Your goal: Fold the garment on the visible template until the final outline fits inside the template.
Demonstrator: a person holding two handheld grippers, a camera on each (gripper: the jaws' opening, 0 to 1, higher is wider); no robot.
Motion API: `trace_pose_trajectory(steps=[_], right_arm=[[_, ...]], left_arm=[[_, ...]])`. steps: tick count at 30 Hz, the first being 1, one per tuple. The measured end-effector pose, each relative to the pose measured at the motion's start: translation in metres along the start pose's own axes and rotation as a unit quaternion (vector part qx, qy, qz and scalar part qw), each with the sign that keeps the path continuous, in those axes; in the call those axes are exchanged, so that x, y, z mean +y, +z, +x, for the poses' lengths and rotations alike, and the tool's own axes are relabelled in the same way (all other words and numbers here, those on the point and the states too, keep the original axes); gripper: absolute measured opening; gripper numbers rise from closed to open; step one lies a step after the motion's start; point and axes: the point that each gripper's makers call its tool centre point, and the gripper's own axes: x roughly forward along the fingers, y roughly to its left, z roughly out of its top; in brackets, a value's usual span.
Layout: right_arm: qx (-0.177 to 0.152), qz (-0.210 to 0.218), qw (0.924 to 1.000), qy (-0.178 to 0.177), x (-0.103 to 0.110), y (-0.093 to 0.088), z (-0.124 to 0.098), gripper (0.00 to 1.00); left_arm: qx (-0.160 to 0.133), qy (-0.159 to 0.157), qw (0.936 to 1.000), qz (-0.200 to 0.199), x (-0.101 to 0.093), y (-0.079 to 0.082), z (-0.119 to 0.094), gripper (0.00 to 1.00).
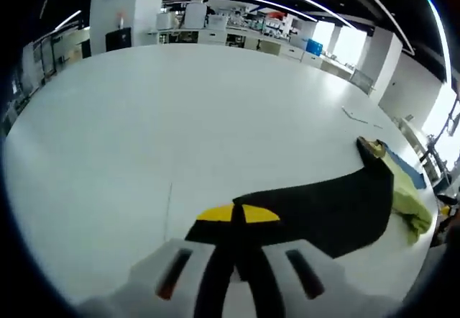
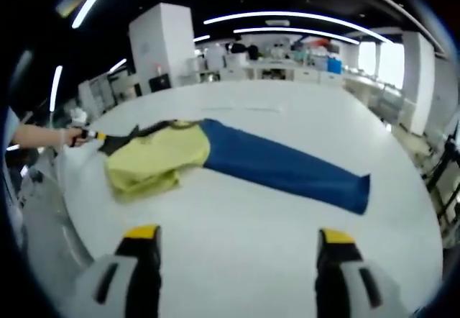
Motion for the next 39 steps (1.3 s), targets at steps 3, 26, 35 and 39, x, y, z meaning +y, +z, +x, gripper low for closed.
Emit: trace_pose_trajectory(steps=[3, 26, 35, 39], right_arm=[[0.002, 0.000, 1.0000, -0.001, -0.001, 0.000, 0.001, 0.90], [0.016, 0.002, 0.9999, 0.002, -0.002, -0.005, 0.012, 0.89], [0.009, 0.002, 0.9999, 0.007, 0.003, -0.003, 0.012, 0.89], [0.003, 0.005, 0.9999, 0.010, 0.006, -0.003, 0.011, 0.89]], left_arm=[[-0.002, 0.010, 0.9999, -0.014, 0.017, 0.005, 0.005, 0.00], [0.040, 0.072, 0.9964, -0.020, 0.049, -0.006, -0.002, 0.00], [0.055, 0.081, 0.9947, -0.029, 0.053, -0.018, -0.016, 0.00], [0.062, 0.084, 0.9940, -0.032, 0.056, -0.026, -0.024, 0.00]])
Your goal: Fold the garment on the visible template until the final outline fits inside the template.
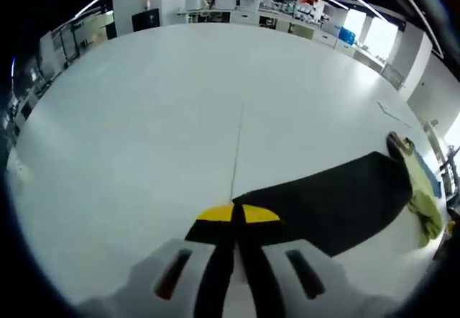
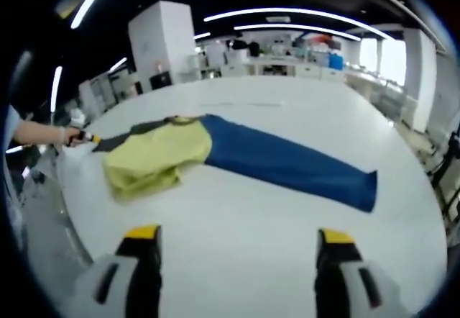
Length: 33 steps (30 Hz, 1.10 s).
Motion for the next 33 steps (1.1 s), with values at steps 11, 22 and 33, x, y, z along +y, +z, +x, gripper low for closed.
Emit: trace_pose_trajectory(steps=[11, 22, 33], right_arm=[[-0.006, -0.002, 1.0000, 0.007, 0.008, 0.001, -0.001, 0.88], [-0.018, 0.000, 0.9997, 0.017, 0.016, 0.001, -0.003, 0.88], [-0.023, 0.005, 0.9995, 0.020, 0.019, -0.002, -0.008, 0.87]], left_arm=[[0.015, 0.008, 0.9996, -0.022, 0.003, -0.026, -0.018, 0.00], [0.022, 0.009, 0.9994, -0.024, 0.005, -0.041, -0.031, 0.00], [0.025, 0.014, 0.9990, -0.034, 0.004, -0.055, -0.044, 0.00]])
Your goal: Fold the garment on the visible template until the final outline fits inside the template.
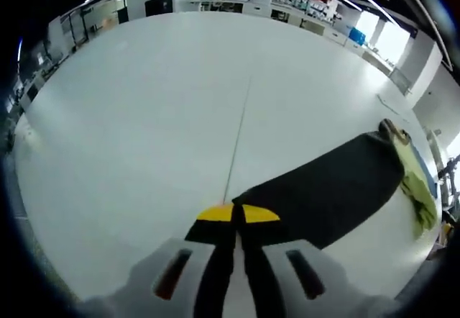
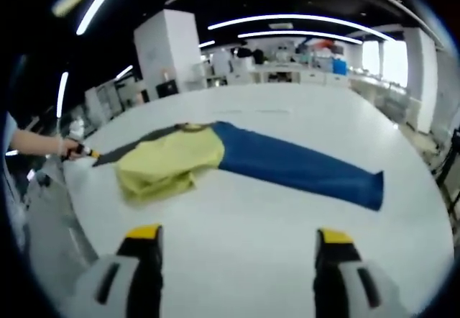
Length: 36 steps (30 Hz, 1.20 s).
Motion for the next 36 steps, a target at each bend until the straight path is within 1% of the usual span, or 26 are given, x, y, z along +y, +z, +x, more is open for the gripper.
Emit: trace_pose_trajectory(steps=[2, 6, 8, 12, 14, 15, 16, 18, 19, 21, 24, 27, 28, 29, 30, 32, 36], right_arm=[[-0.001, 0.002, 1.0000, -0.001, 0.000, 0.000, -0.001, 0.87], [0.002, 0.001, 1.0000, -0.003, -0.002, -0.002, -0.002, 0.87], [-0.002, 0.005, 1.0000, -0.003, -0.002, -0.001, -0.002, 0.87], [-0.002, 0.004, 1.0000, -0.003, -0.002, 0.000, -0.002, 0.87], [-0.003, 0.004, 1.0000, -0.001, -0.001, 0.001, -0.001, 0.87], [-0.003, 0.003, 1.0000, 0.000, 0.000, 0.001, -0.001, 0.87], [-0.004, 0.003, 1.0000, 0.001, 0.001, 0.001, -0.001, 0.87], [-0.003, 0.003, 1.0000, 0.001, 0.002, 0.001, 0.000, 0.87], [-0.002, 0.002, 1.0000, 0.002, 0.002, 0.001, 0.001, 0.87], [-0.001, 0.000, 1.0000, 0.004, 0.003, 0.000, 0.001, 0.87], [-0.004, 0.000, 1.0000, 0.006, 0.003, 0.001, 0.003, 0.87], [-0.003, 0.000, 1.0000, 0.009, 0.004, 0.002, 0.005, 0.87], [-0.002, -0.003, 0.9999, 0.010, 0.004, 0.003, 0.007, 0.87], [-0.001, -0.004, 0.9999, 0.011, 0.004, 0.003, 0.008, 0.87], [-0.001, -0.005, 0.9999, 0.012, 0.006, 0.003, 0.009, 0.87], [-0.001, -0.007, 0.9999, 0.015, 0.009, 0.005, 0.010, 0.86], [-0.002, -0.012, 0.9997, 0.021, 0.013, 0.009, 0.015, 0.86]], left_arm=[[0.000, 0.002, 1.0000, -0.002, -0.001, -0.002, -0.003, 0.00], [-0.002, 0.003, 1.0000, 0.000, -0.001, 0.000, -0.002, 0.00], [-0.004, 0.004, 1.0000, 0.005, 0.000, 0.001, -0.002, 0.03], [-0.010, -0.003, 0.9999, 0.007, -0.004, 0.003, -0.002, 0.08], [-0.014, -0.003, 0.9998, 0.011, -0.004, 0.006, 0.000, 0.17], [-0.014, -0.001, 0.9998, 0.013, -0.004, 0.006, 0.000, 0.23], [-0.015, 0.005, 0.9997, 0.019, -0.004, 0.007, -0.001, 0.33], [-0.025, 0.008, 0.9993, 0.027, -0.003, 0.010, -0.002, 0.45], [-0.028, 0.010, 0.9992, 0.028, -0.003, 0.012, -0.003, 0.49], [-0.039, 0.008, 0.9988, 0.030, -0.005, 0.017, -0.006, 0.53], [-0.060, -0.005, 0.9976, 0.033, -0.016, 0.027, -0.013, 0.56], [-0.071, -0.023, 0.9961, 0.047, -0.028, 0.033, -0.016, 0.58], [-0.074, -0.029, 0.9953, 0.055, -0.033, 0.035, -0.016, 0.58], [-0.074, -0.044, 0.9938, 0.070, -0.042, 0.036, -0.017, 0.58], [-0.072, -0.049, 0.9934, 0.074, -0.046, 0.036, -0.019, 0.58], [-0.076, -0.063, 0.9917, 0.083, -0.061, 0.035, -0.025, 0.58], [-0.085, -0.099, 0.9857, 0.106, -0.092, 0.030, -0.041, 0.58]])
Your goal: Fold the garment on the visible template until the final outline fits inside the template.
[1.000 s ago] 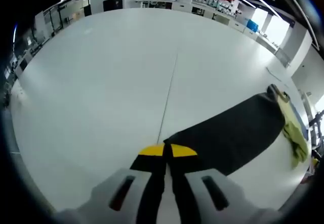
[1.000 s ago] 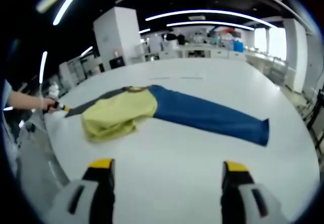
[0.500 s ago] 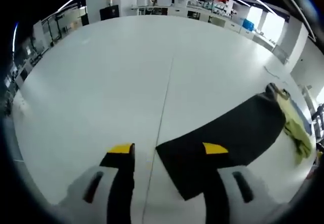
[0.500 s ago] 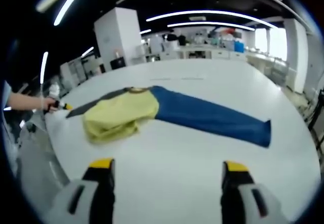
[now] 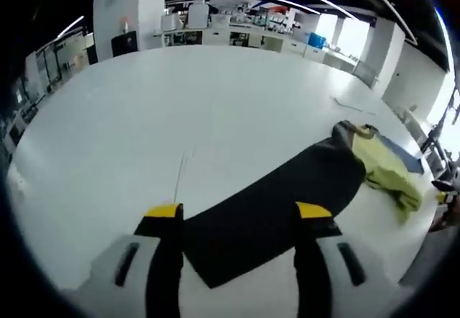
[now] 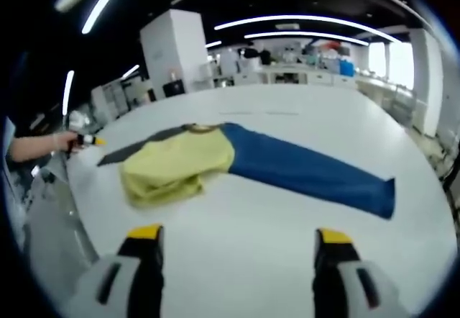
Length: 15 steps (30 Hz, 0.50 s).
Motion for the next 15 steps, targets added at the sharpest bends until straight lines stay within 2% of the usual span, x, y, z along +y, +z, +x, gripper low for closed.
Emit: trace_pose_trajectory(steps=[2, 4, 6, 11, 15], right_arm=[[0.001, -0.003, 1.0000, 0.004, 0.002, 0.002, 0.004, 0.86], [0.002, -0.007, 0.9999, 0.008, 0.003, 0.004, 0.007, 0.86], [0.003, -0.011, 0.9999, 0.013, 0.005, 0.006, 0.010, 0.86], [0.005, -0.022, 0.9994, 0.025, 0.014, 0.013, 0.019, 0.85], [0.007, -0.030, 0.9989, 0.036, 0.020, 0.018, 0.030, 0.84]], left_arm=[[-0.008, -0.029, 0.9993, 0.020, -0.008, -0.002, 0.001, 0.58], [-0.011, -0.066, 0.9969, 0.042, -0.033, -0.006, -0.003, 0.57], [-0.011, -0.086, 0.9944, 0.060, -0.048, -0.007, -0.004, 0.57], [-0.020, -0.144, 0.9874, 0.061, -0.078, -0.008, -0.005, 0.56], [-0.022, -0.170, 0.9832, 0.064, -0.101, -0.014, -0.009, 0.53]])
